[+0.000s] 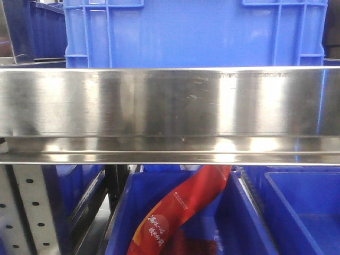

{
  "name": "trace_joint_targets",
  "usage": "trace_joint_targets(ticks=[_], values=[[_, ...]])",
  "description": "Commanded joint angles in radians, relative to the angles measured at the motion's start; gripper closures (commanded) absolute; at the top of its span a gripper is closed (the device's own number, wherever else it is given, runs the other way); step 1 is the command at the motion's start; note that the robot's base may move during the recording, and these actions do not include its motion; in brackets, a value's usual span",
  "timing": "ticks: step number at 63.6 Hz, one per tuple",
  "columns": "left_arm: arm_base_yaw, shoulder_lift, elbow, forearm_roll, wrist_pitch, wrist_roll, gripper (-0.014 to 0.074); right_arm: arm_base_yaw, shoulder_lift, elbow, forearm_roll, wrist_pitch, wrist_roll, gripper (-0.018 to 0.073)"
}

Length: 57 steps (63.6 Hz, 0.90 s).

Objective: Grab block from conveyor and place in blue bin

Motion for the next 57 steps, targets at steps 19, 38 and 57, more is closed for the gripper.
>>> trace_joint_targets(ticks=[19, 38, 57], values=[[0.003, -0.005, -0.001, -0.006, -0.018, 0.000, 0.0707, -0.004, -0.003, 0.004, 0.013, -0.032, 0.005, 0.0712], [0.003, -0.005, -0.001, -0.006, -0.018, 0.000, 0.0707, -0.004, -0.003, 0.004, 0.013, -0.032, 0.005, 0.0712], [0.003, -0.005, -0.001, -0.006, -0.018, 0.000, 0.0707, -0.004, -0.003, 0.004, 0.013, -0.032, 0.005, 0.0712]])
